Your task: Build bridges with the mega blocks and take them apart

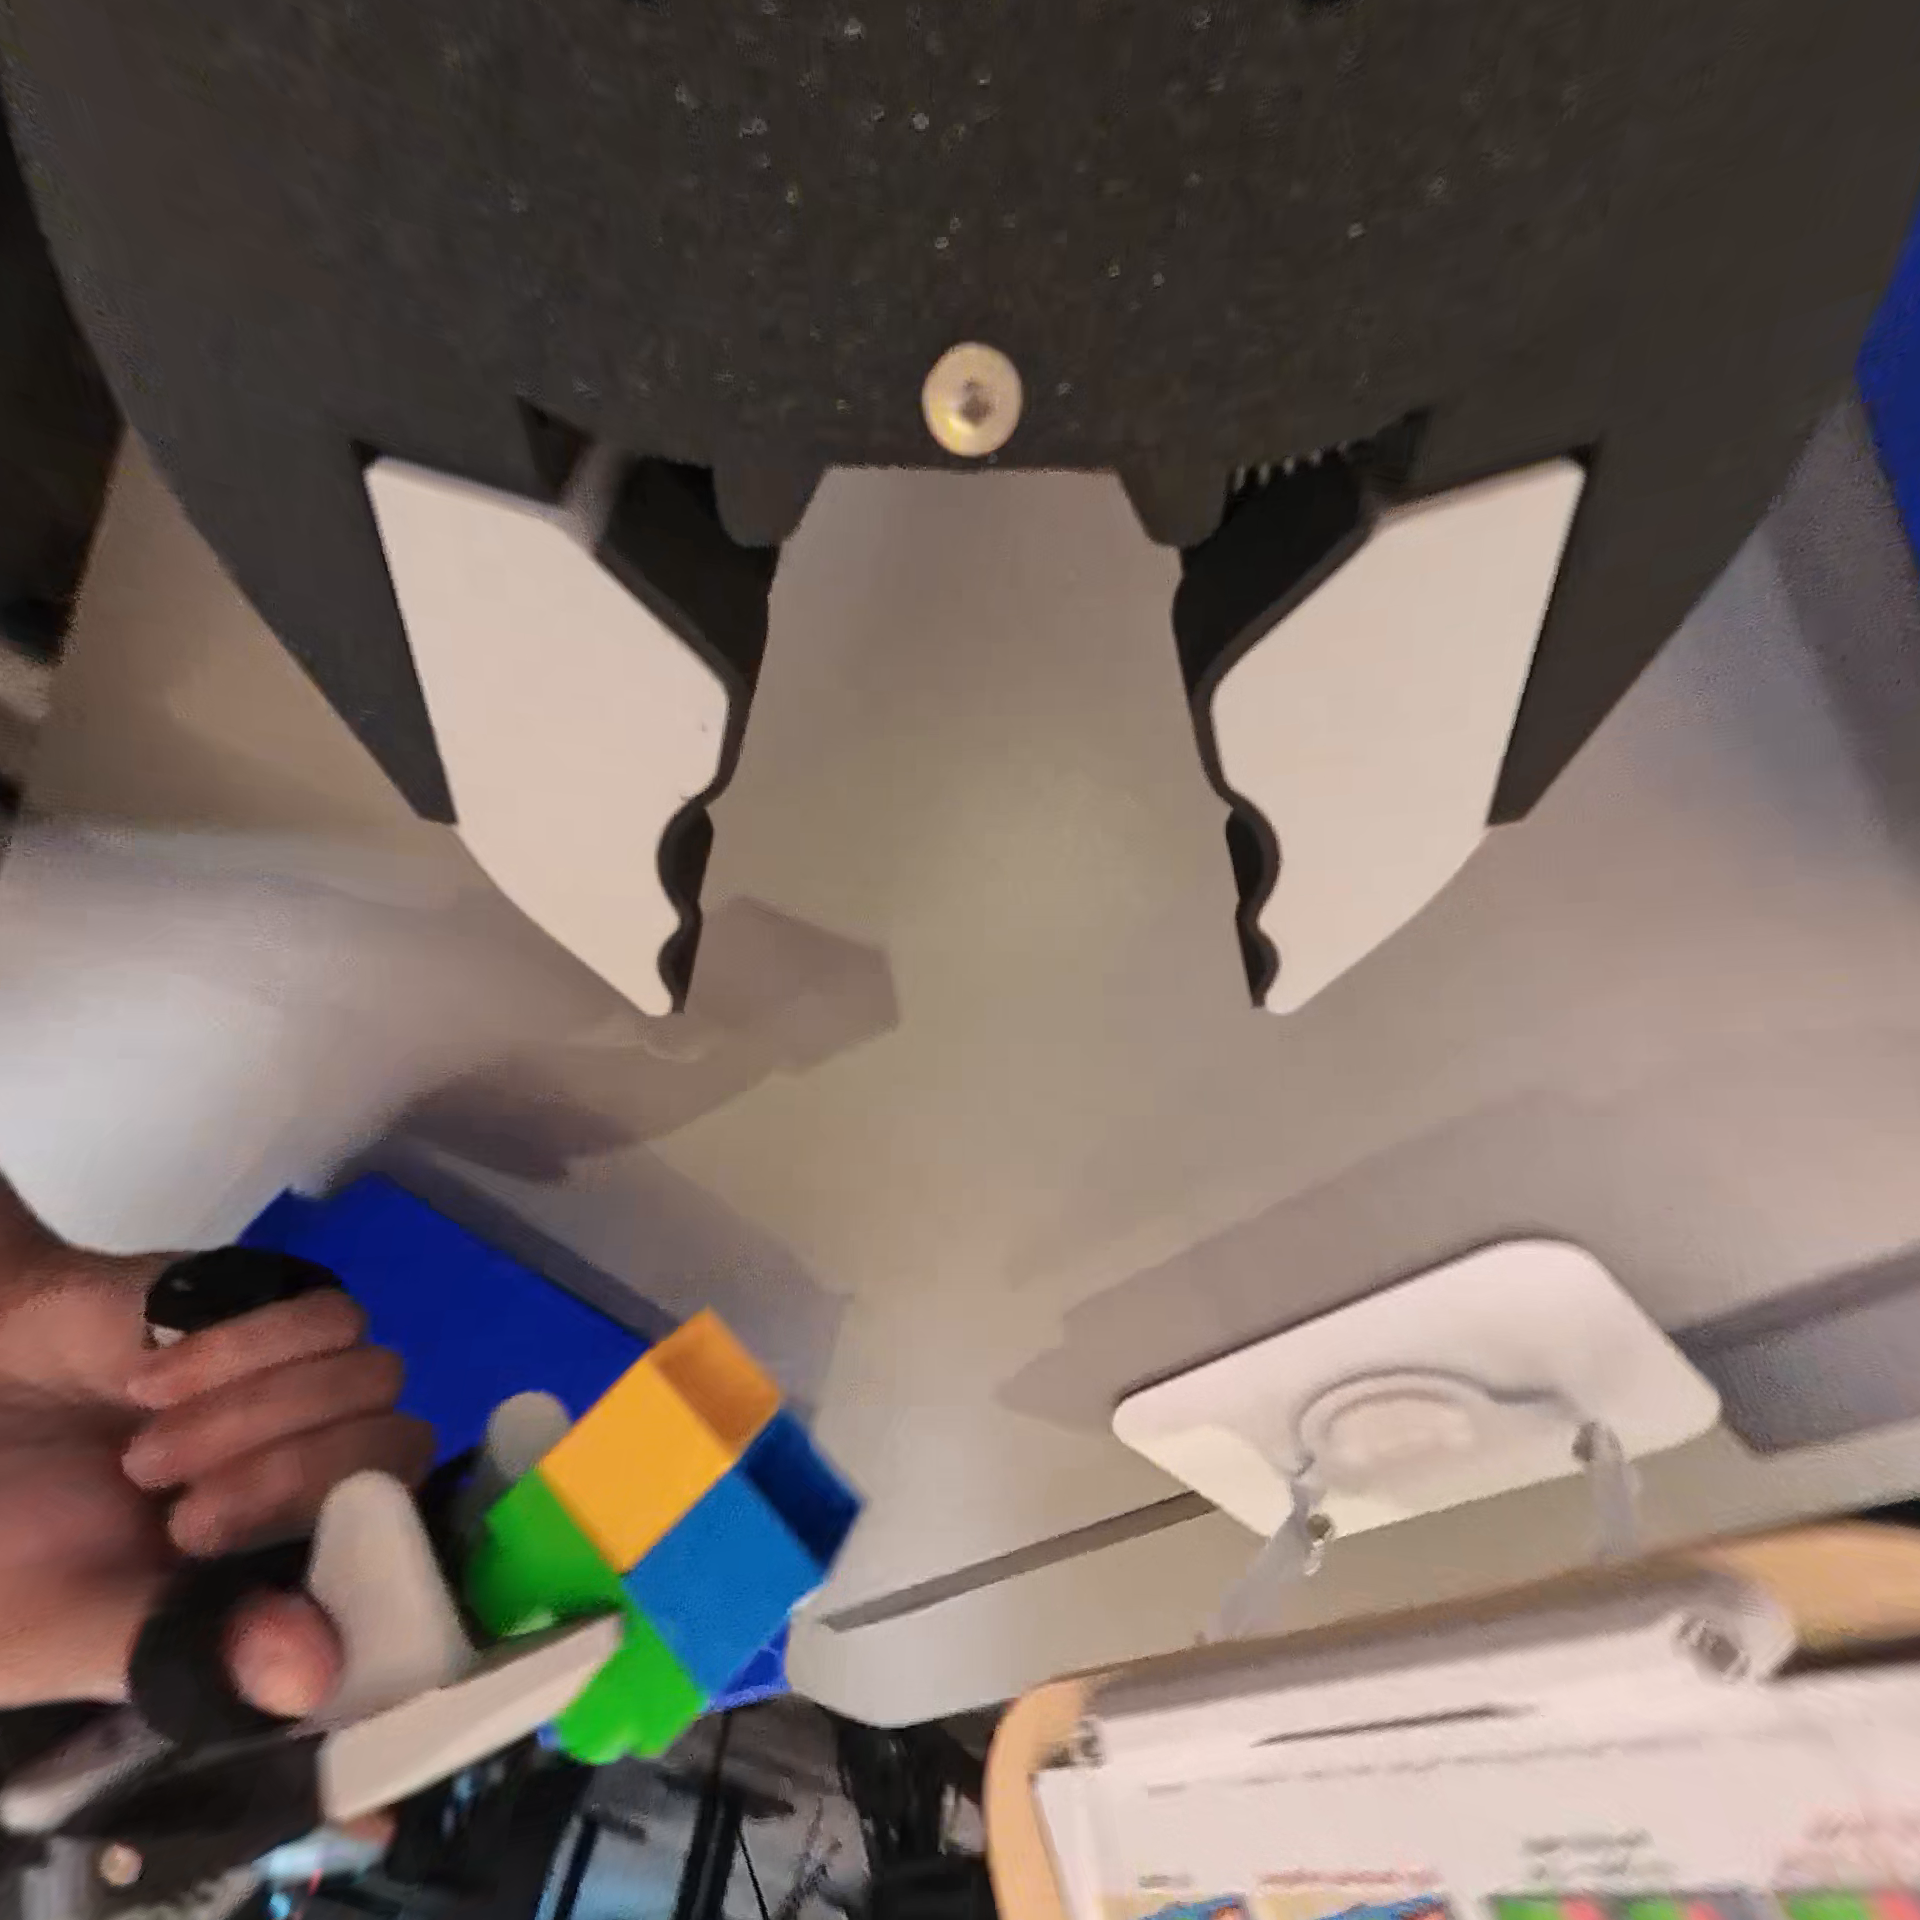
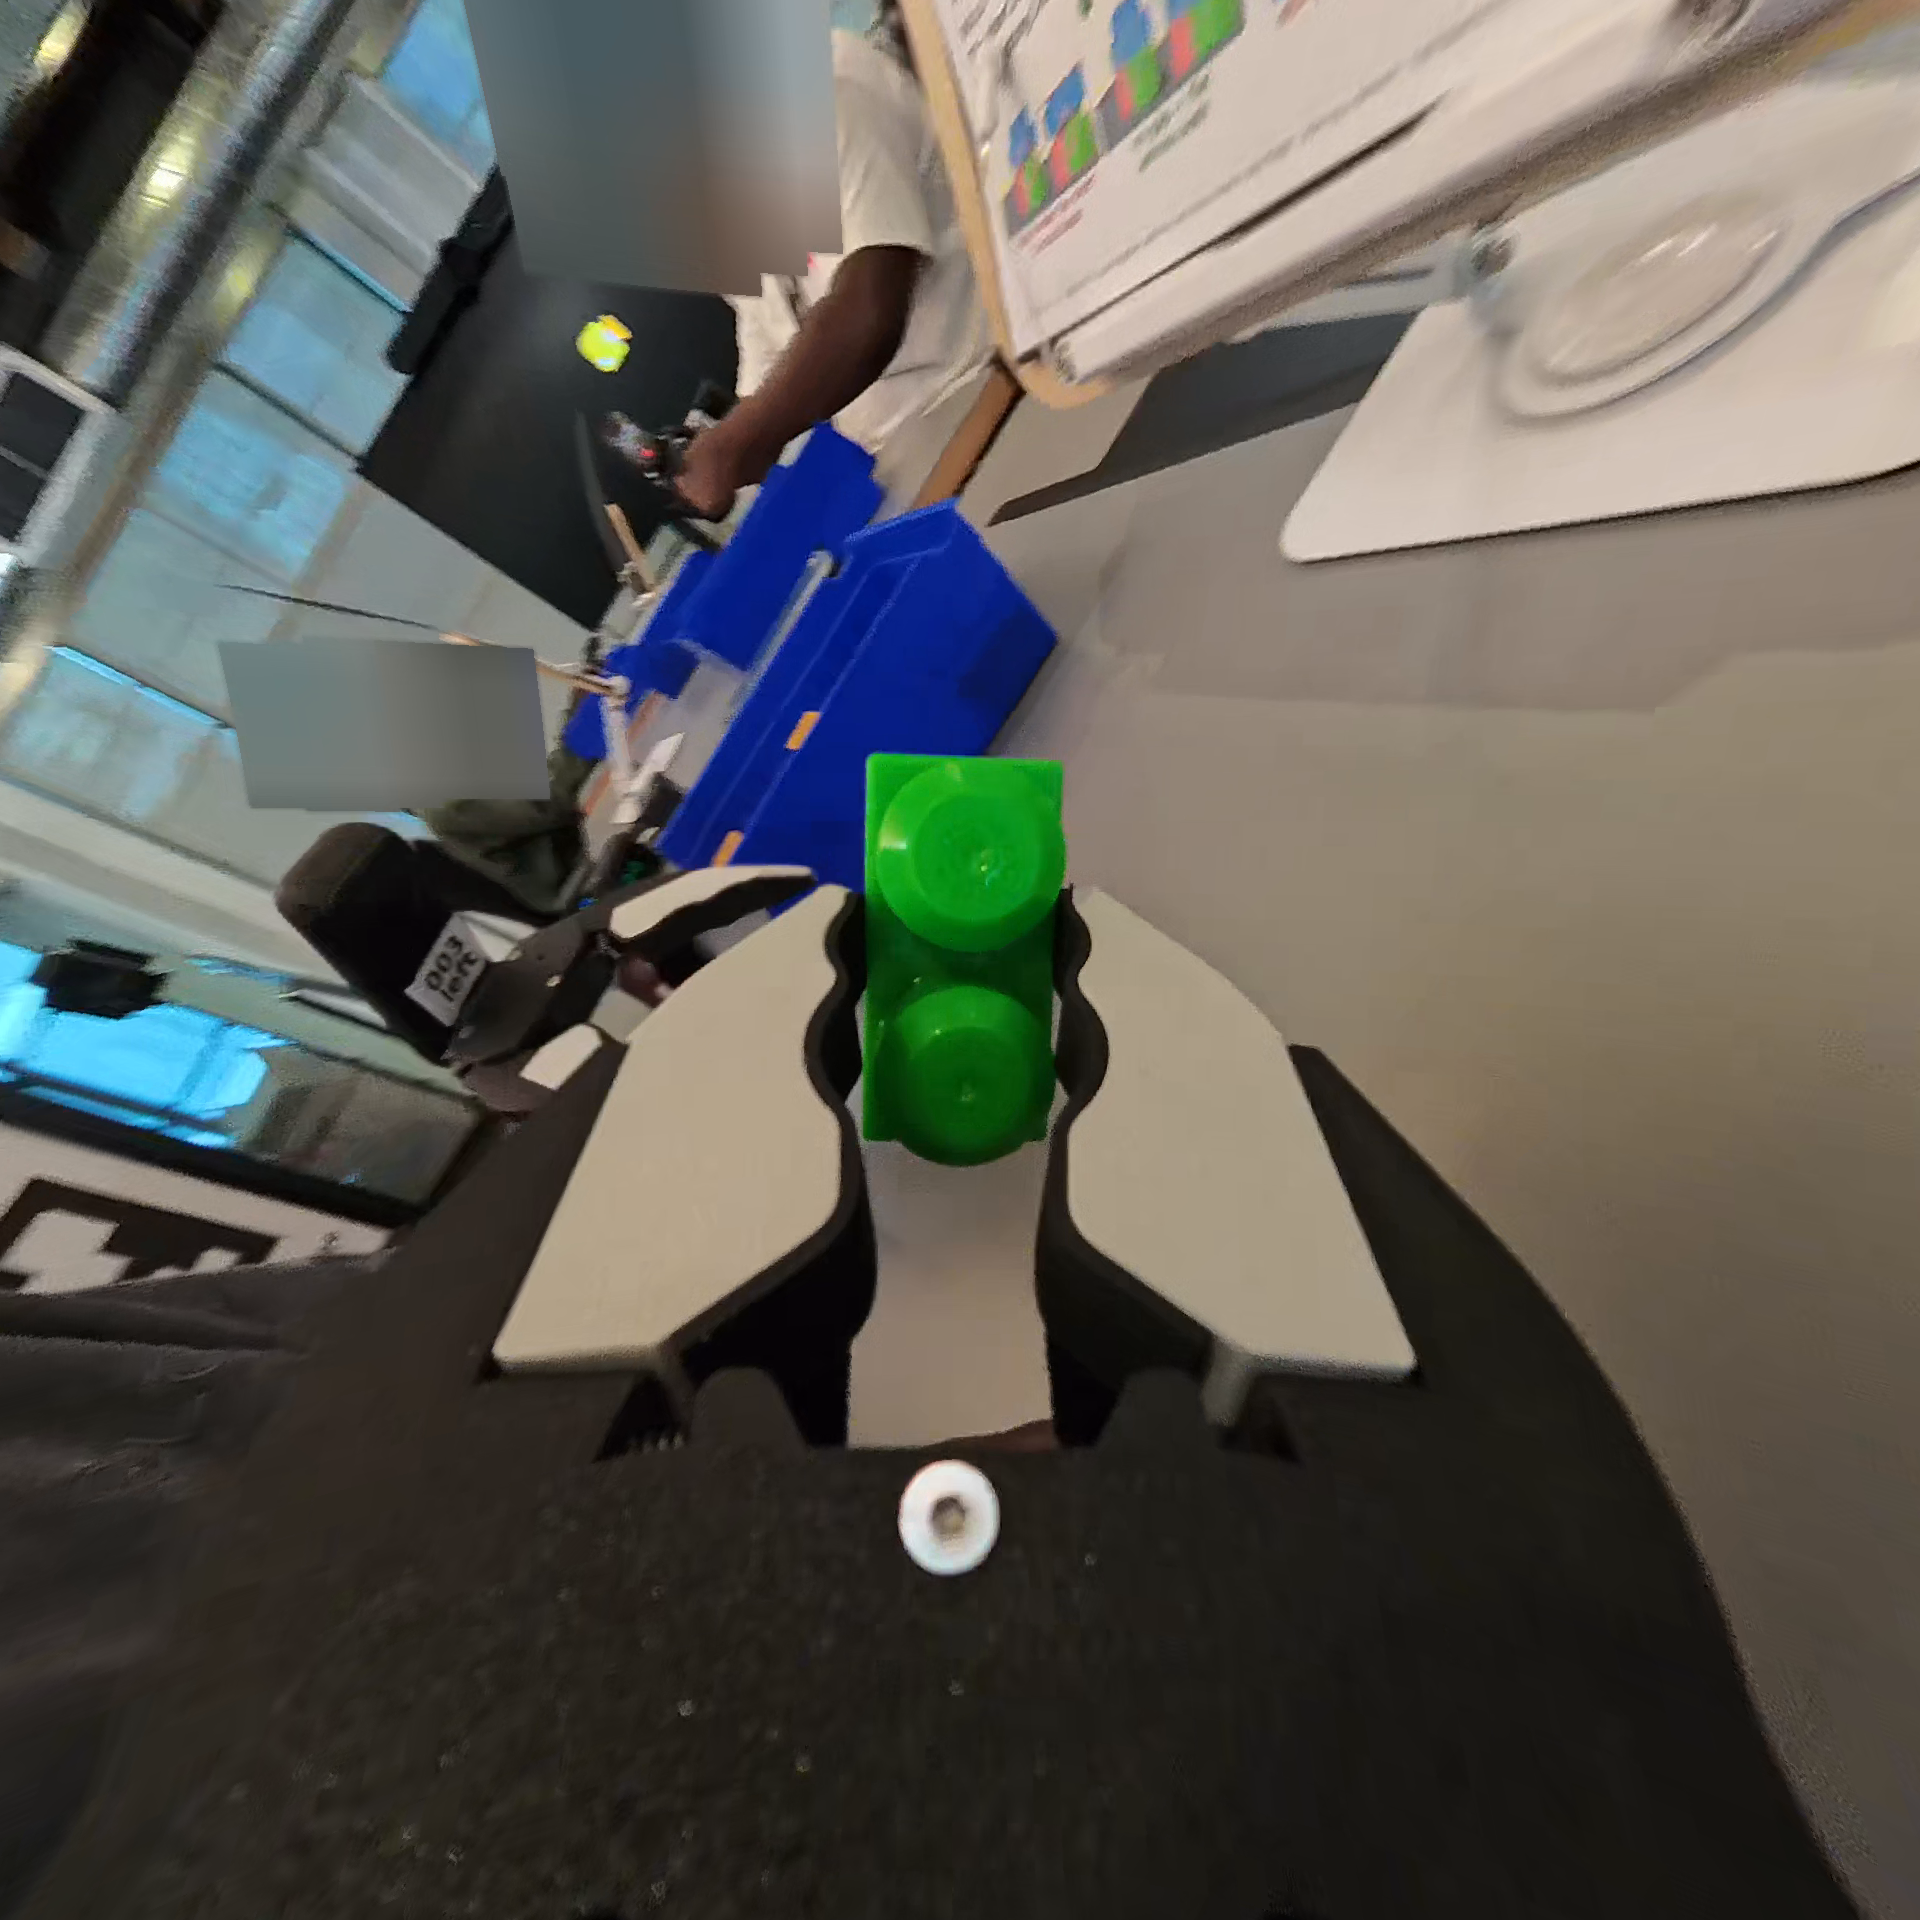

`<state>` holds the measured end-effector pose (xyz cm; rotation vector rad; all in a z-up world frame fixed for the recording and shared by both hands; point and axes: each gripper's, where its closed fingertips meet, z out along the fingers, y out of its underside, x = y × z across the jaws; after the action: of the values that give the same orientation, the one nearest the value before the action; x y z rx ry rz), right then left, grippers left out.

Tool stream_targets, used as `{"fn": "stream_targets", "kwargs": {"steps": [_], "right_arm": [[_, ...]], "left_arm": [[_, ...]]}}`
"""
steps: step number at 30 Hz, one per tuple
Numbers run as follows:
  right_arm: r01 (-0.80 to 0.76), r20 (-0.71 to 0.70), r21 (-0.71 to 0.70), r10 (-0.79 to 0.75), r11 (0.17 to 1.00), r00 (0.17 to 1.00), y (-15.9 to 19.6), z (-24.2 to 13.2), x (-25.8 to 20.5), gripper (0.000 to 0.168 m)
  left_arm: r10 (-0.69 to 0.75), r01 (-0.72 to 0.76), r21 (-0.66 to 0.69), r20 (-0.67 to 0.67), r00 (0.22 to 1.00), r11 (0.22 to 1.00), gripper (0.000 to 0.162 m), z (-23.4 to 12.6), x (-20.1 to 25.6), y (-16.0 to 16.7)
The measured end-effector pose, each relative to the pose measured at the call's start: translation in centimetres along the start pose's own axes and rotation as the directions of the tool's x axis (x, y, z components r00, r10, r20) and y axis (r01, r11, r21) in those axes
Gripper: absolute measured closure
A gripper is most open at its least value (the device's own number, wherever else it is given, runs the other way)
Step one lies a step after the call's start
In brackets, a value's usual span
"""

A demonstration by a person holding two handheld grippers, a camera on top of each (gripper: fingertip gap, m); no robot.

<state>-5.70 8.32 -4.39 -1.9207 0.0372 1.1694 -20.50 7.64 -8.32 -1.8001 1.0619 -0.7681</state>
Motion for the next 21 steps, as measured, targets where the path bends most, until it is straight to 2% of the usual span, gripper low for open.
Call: {"fn": "stream_targets", "kwargs": {"steps": [3,5,6,8,10,12,14,17,21], "right_arm": [[0.086,-0.162,0.027,-0.08,0.996,0.983,-1.9,-3.2,0.1,0.134],[0.157,-0.321,0.037,-0.137,0.987,0.937,-4.4,-6.6,0.7,0.134],[0.206,-0.432,0.03,-0.173,0.978,0.885,-6.0,-8.7,1.4,0.134],[0.268,-0.661,-0.055,-0.236,0.962,0.712,-8.9,-13.2,3.9,0.134],[0.25,-0.792,-0.138,-0.258,0.958,0.553,-11.0,-16.5,6.9,0.134],[0.168,-0.838,-0.197,-0.255,0.966,0.483,-11.5,-17.7,10.2,0.133],[0.095,-0.838,-0.235,-0.251,0.967,0.484,-11.1,-17.0,12.9,0.133],[0.002,-0.851,-0.313,-0.281,0.95,0.443,-9.5,-15.9,16.9,0.133],[-0.073,-0.847,-0.369,-0.303,0.926,0.438,-7.1,-14.2,20.5,0.133]], "left_arm": [[-0.144,0.143,0.042,0.027,0.989,0.989,0.064,-1.3,-1.7,1.5],[-0.209,0.208,0.069,0.0,0.978,0.976,0.065,-1.9,-2.1,2.0],[-0.225,0.226,0.077,-0.021,0.974,0.971,0.065,-2.1,-1.9,2.0],[-0.212,0.214,0.078,-0.034,0.977,0.974,0.067,-2.3,-1.6,1.9],[-0.169,0.171,0.072,-0.035,0.985,0.983,0.069,-2.2,-1.1,1.7],[-0.144,0.148,0.071,-0.057,0.988,0.986,0.07,-2.0,-0.3,1.4],[-0.142,0.147,0.059,-0.081,0.987,0.987,0.072,-1.8,0.5,1.5],[-0.136,0.14,0.027,-0.11,0.984,0.99,0.072,-1.4,1.4,2.0],[-0.099,0.099,-0.002,-0.119,0.988,0.995,0.073,-0.9,2.0,2.6]]}}
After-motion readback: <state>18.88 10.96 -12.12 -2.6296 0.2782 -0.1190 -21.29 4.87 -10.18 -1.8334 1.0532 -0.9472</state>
